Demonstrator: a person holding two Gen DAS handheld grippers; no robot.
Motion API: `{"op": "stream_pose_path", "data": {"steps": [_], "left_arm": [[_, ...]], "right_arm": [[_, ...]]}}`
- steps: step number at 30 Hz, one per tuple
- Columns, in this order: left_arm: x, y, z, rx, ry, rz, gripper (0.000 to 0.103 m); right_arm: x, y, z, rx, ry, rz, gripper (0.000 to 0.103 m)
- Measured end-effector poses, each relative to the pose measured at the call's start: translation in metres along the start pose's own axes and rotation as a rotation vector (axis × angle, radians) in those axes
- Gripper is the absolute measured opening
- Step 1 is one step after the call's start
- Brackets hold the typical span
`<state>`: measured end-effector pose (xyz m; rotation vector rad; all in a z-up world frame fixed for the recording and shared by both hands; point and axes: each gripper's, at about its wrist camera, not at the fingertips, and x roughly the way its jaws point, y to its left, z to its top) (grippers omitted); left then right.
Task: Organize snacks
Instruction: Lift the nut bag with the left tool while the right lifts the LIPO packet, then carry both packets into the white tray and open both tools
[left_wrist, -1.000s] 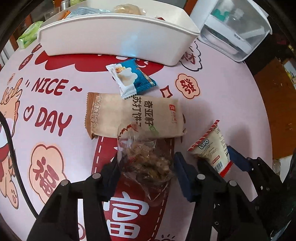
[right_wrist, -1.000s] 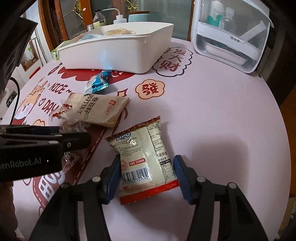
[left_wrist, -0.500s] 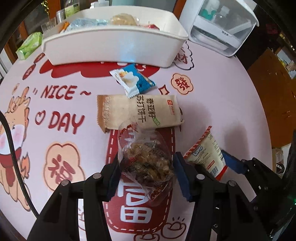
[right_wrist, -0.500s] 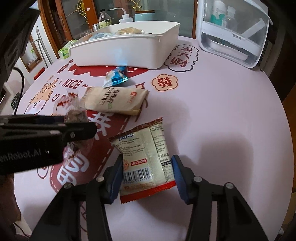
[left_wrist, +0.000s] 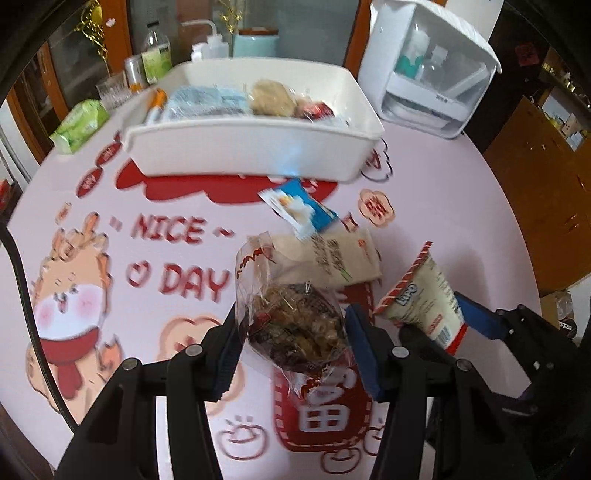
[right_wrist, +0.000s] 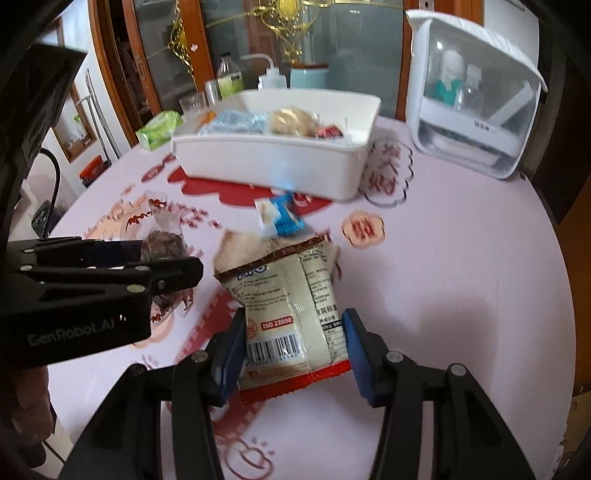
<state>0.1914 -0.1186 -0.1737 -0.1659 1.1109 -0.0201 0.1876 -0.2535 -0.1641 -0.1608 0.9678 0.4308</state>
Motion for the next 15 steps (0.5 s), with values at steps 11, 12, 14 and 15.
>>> {"op": "stream_pose_path", "data": {"steps": [11,12,14,15], "left_arm": [[-0.049,0.070,0.062,0.040,-0.151,0.111,0.053],[-0.053,0.076,0.069,0.046,-0.165,0.122,0.053],[-0.061,0.087,0.086,0.060,-0.190,0.143,0.053],[-0.065,0.093,0.096,0.069,-0.202,0.152,0.053]], "right_arm": [[-0.030,0.023,0.069,0.070,-0.141,-0.019,0.051],[-0.034,0.024,0.077,0.076,-0.156,-0.022,0.051],[-0.044,0.027,0.097,0.088,-0.198,-0.036,0.051],[-0.046,0.027,0.104,0.091,-0.210,-0.041,0.051]]}}
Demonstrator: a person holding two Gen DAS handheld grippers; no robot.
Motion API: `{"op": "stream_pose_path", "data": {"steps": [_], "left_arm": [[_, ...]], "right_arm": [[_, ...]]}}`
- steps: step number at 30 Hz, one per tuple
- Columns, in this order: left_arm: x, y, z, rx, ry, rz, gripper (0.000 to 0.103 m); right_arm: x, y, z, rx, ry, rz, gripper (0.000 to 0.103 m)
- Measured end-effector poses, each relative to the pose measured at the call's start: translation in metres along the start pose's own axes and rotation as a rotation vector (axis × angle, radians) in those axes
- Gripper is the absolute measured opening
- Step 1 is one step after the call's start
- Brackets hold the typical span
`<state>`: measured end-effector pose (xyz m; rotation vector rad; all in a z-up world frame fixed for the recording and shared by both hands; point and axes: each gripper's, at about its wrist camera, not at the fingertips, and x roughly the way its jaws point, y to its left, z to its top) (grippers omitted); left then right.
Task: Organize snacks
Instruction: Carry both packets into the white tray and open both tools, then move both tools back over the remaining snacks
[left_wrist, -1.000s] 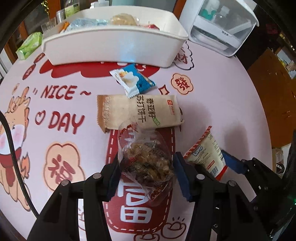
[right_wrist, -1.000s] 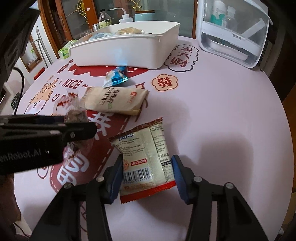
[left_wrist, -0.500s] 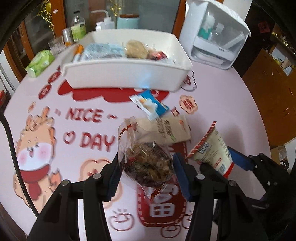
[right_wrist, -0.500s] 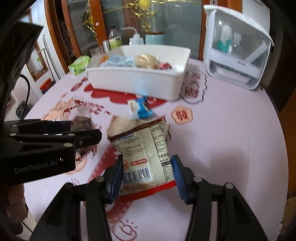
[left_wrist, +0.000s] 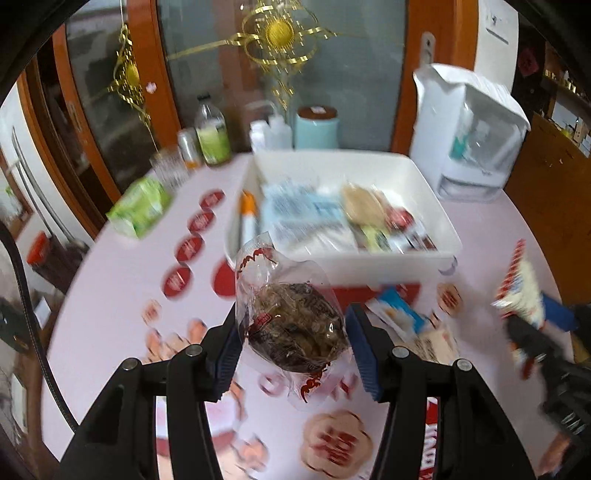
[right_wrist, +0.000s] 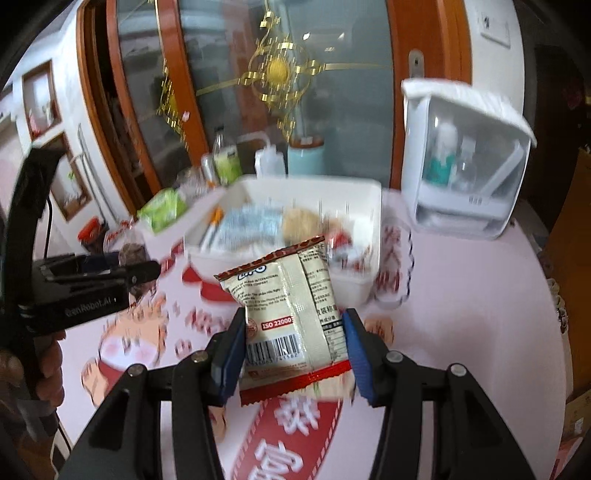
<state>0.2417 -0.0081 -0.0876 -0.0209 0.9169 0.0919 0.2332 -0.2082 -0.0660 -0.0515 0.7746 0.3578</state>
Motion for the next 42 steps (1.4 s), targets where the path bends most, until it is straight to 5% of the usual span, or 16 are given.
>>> {"op": "stream_pose_path", "data": {"steps": [8,17,26,28,29,33,42], "left_arm": [[-0.002,0.025,0.070,0.061,-0.098,0.026,0.053],[0.033,0.015,0.132,0.106,-0.105,-0.024,0.054],[0.091,-0.011,0.150,0.132,-0.047,-0.051,0.061],[0.103,-0.018,0.151,0.162,-0.029,-0.061,0.092],[0.109,-0.023,0.151,0.177,-0.019,-0.047,0.097],[0.119,-0.034,0.146,0.209,-0.004,-0.009,0.098],[0.110,-0.038,0.134,0.213,0.001,-0.031,0.098]], "right_arm": [[-0.007,0.008,0.085,0.018,-0.136,-0.084,0.051],[0.047,-0.002,0.141,0.068,-0.121,-0.152,0.051],[0.116,-0.009,0.146,0.057,-0.033,-0.241,0.058],[0.132,-0.009,0.145,0.053,0.010,-0.232,0.059],[0.138,-0.010,0.144,0.059,0.030,-0.212,0.060],[0.145,-0.007,0.141,0.068,0.057,-0.191,0.069],[0.134,-0.008,0.131,0.064,0.066,-0.165,0.070]]}}
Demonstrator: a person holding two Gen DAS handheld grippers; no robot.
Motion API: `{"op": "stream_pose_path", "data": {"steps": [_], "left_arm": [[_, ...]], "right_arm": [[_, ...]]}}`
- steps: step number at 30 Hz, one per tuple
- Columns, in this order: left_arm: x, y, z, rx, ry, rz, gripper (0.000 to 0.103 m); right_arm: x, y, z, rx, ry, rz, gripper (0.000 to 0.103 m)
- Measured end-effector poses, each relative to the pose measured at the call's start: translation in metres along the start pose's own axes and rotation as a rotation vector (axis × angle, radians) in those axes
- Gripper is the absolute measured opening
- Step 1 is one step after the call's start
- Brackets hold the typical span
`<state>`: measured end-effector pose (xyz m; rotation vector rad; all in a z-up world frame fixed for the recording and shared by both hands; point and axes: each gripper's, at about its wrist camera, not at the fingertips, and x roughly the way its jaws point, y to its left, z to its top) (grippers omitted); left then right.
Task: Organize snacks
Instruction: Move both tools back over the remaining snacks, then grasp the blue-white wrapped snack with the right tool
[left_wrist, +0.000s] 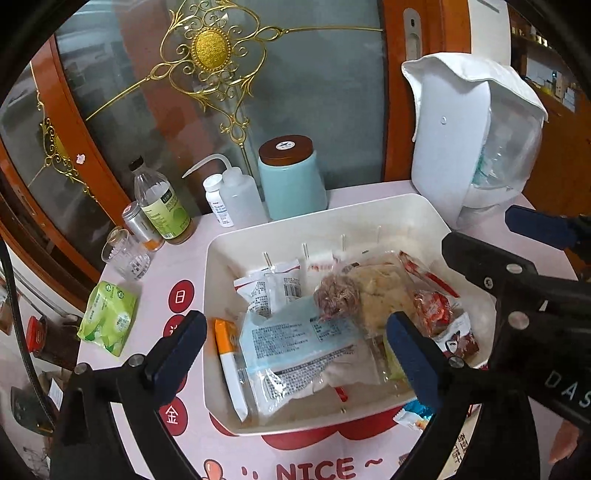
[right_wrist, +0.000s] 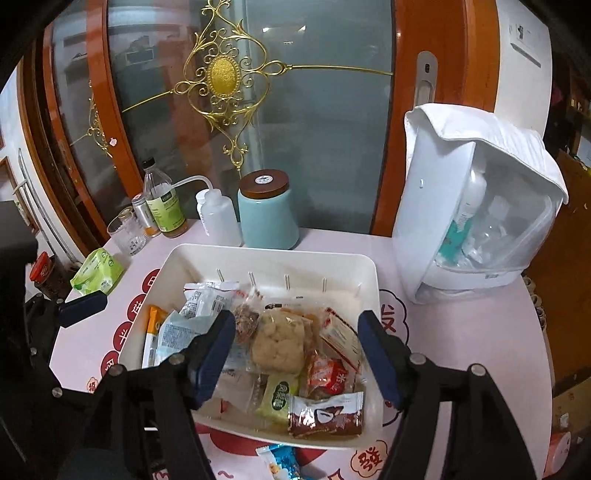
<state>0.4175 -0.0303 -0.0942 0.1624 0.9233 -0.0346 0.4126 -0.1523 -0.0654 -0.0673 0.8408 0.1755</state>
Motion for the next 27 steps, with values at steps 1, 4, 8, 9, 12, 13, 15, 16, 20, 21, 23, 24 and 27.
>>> {"op": "stream_pose_path", "data": {"steps": [1,4,8,9,12,13,15,16,20,21,23,24,27], "left_arm": [[-0.002,0.000,-0.001,-0.002,0.001,0.000,0.098],[-0.008,-0.001,-0.004,-0.004,-0.001,-0.001,0.098],[-0.017,-0.006,-0.012,-0.003,0.002,-0.006,0.098],[-0.019,-0.008,-0.013,-0.001,0.004,-0.006,0.098],[-0.027,-0.015,-0.020,0.008,0.004,-0.006,0.098],[-0.031,-0.018,-0.023,0.012,0.004,-0.007,0.098],[-0.037,-0.022,-0.027,0.016,0.001,-0.011,0.098],[-0.041,-0.025,-0.031,0.017,-0.001,-0.015,0.098],[-0.056,-0.035,-0.042,0.018,-0.002,-0.030,0.098],[-0.060,-0.037,-0.044,0.018,-0.004,-0.032,0.098],[-0.069,-0.042,-0.051,0.020,-0.010,-0.037,0.098],[-0.072,-0.043,-0.053,0.020,-0.012,-0.040,0.098],[-0.081,-0.050,-0.064,0.022,-0.012,-0.050,0.098]], "right_arm": [[-0.002,-0.001,-0.001,0.002,-0.001,0.004,0.070],[-0.010,-0.003,-0.005,0.004,-0.003,0.012,0.070],[-0.024,-0.005,-0.011,-0.008,-0.012,0.023,0.070],[-0.026,-0.006,-0.013,-0.011,-0.013,0.025,0.070],[-0.038,-0.009,-0.019,-0.024,-0.017,0.033,0.070],[-0.041,-0.011,-0.021,-0.025,-0.019,0.034,0.070],[-0.049,-0.013,-0.027,-0.030,-0.021,0.038,0.070],[-0.051,-0.014,-0.029,-0.032,-0.022,0.040,0.070],[-0.068,-0.021,-0.043,-0.046,-0.026,0.050,0.070],[-0.070,-0.023,-0.046,-0.048,-0.027,0.051,0.070],[-0.078,-0.027,-0.053,-0.055,-0.024,0.064,0.070],[-0.080,-0.028,-0.057,-0.059,-0.022,0.069,0.070],[-0.086,-0.033,-0.067,-0.079,-0.015,0.078,0.070]]}}
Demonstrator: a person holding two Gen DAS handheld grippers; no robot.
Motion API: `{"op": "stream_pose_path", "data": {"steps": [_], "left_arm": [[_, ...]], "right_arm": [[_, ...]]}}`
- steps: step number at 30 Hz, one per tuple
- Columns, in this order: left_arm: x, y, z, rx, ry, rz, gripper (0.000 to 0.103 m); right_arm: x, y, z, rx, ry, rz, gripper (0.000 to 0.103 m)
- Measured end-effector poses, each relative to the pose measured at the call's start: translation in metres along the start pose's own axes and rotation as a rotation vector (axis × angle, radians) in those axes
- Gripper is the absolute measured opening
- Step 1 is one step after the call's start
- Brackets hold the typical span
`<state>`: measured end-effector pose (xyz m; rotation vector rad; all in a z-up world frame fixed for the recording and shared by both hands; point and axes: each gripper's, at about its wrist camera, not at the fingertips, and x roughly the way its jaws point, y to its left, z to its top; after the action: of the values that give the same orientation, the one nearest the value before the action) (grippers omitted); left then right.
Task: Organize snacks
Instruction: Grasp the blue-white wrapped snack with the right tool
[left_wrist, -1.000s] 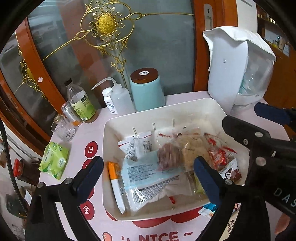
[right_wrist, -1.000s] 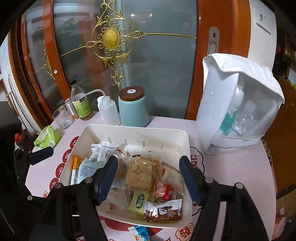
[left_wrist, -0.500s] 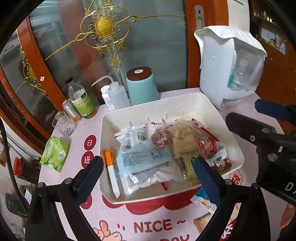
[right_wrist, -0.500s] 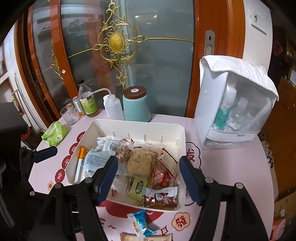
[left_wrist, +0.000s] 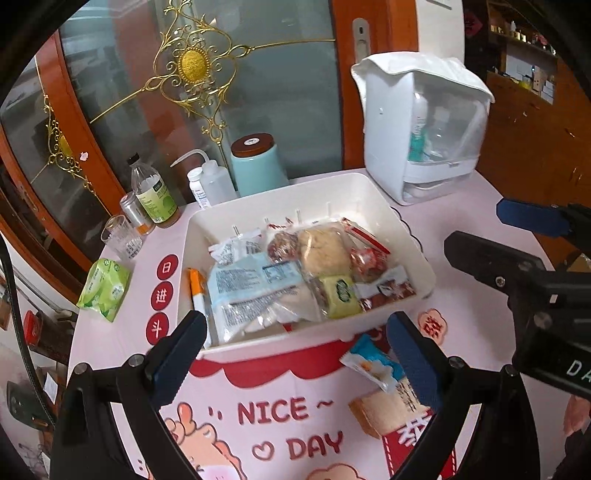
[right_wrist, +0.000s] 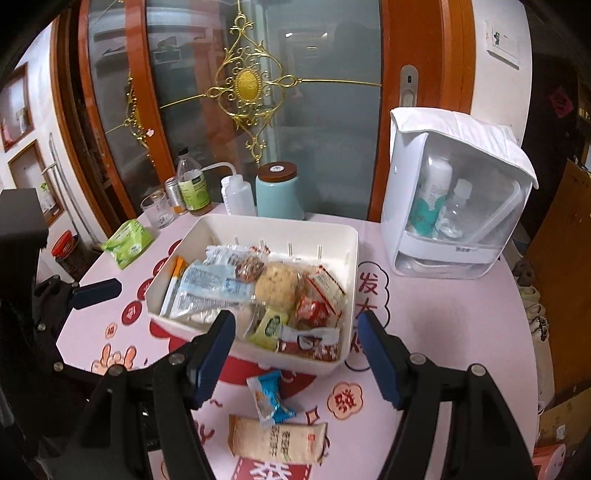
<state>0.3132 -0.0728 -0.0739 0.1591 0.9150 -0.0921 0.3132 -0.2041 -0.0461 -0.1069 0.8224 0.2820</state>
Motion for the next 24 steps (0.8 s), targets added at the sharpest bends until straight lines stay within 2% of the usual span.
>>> {"op": "stream_pose_path", "data": {"steps": [5,11,15,18,24], "left_arm": [[-0.006,-0.016,-0.021,0.029,0.022,-0.016,0.098],[0.006,-0.034,-0.057,0.060,0.093,-0.049,0.098],[0.017,-0.039,-0.084,0.060,0.142,-0.073,0.098],[0.030,-0.039,-0.100,0.060,0.175,-0.064,0.098],[0.060,-0.031,-0.116,0.017,0.249,-0.049,0.098]], "right_arm": [[-0.001,-0.008,-0.019,-0.006,0.029,0.031,0.069],[0.013,-0.016,-0.043,-0.005,0.082,0.061,0.069],[0.036,-0.016,-0.059,0.001,0.147,0.086,0.069],[0.056,-0.013,-0.069,0.005,0.196,0.099,0.069],[0.098,0.007,-0.087,-0.027,0.289,0.118,0.069]]}}
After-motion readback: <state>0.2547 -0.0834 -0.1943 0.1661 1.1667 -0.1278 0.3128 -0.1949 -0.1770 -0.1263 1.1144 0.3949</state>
